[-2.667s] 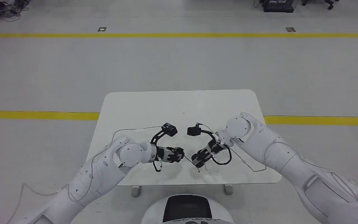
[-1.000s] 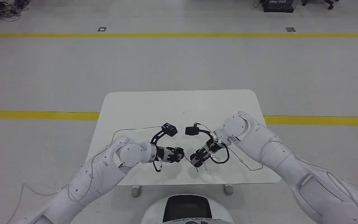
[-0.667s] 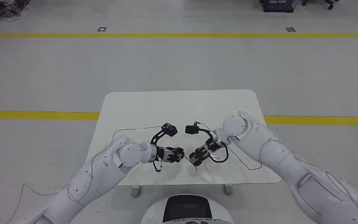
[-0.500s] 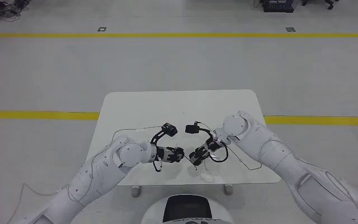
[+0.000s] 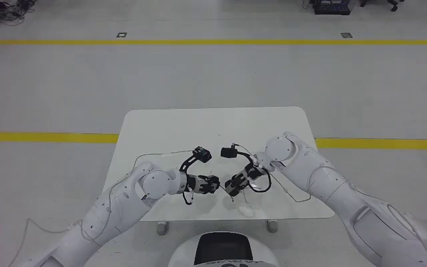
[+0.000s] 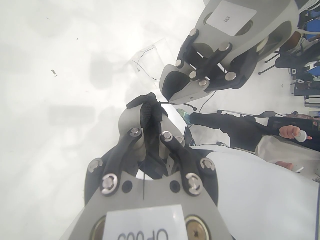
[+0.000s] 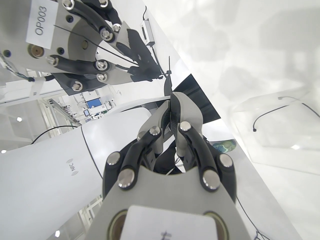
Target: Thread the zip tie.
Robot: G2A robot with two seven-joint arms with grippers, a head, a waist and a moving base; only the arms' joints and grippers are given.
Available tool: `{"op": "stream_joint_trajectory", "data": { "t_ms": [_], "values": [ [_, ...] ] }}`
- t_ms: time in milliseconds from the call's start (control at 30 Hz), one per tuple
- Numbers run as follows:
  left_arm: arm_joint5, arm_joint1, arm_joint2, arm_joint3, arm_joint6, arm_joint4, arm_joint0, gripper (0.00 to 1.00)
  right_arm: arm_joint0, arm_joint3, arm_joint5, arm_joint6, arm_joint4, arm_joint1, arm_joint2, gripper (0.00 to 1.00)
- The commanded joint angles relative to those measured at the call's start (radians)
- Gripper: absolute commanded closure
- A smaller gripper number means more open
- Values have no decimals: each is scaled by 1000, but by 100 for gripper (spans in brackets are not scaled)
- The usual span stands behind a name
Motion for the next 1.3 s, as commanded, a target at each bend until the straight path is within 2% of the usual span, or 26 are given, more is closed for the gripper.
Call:
{"op": "stream_joint_trajectory", "data": {
  "t_ms": [0, 167, 200, 233, 267, 300, 500, 733, 967, 1033, 1100, 1200, 1267],
  "values": [
    [0, 0, 0, 0, 0, 0, 0, 100, -1, 0, 0, 0, -1, -1, 2, 100],
    [0, 0, 0, 0, 0, 0, 0, 100, -2, 1, 3, 3, -1, -2, 8, 100],
    [0, 0, 0, 0, 0, 0, 0, 100, -2, 2, 4, 5, 0, -2, 10, 96],
    [0, 0, 0, 0, 0, 0, 0, 100, -2, 2, 5, 6, 1, -2, 11, 75],
    [0, 0, 0, 0, 0, 0, 0, 100, -3, 3, 6, 8, 2, -2, 13, 25],
    [0, 0, 0, 0, 0, 0, 0, 100, -4, 4, 6, 10, 2, -1, 15, 0],
    [0, 0, 0, 0, 0, 0, 0, 100, -17, 9, 22, 10, -25, 9, 29, 0],
    [0, 0, 0, 0, 0, 0, 0, 100, -60, -14, 57, 8, -58, 48, 83, 0],
    [3, 0, 0, 3, 6, -5, 2, 100, -60, -14, 57, 8, -58, 48, 83, 0],
    [19, -2, -4, 17, 25, -43, 9, 100, -60, -14, 57, 8, -58, 48, 83, 0],
    [28, -4, -20, 43, 33, -132, 15, 100, -72, -9, 47, -47, -56, 54, 105, 0],
    [4, -4, -45, 74, 3, -276, 17, 100, -96, 2, -8, -72, -31, 72, 151, 0],
    [-9, -3, -57, 93, -22, -335, 13, 100, -114, 8, -44, -84, -8, 83, 181, 0]
  ]
}}
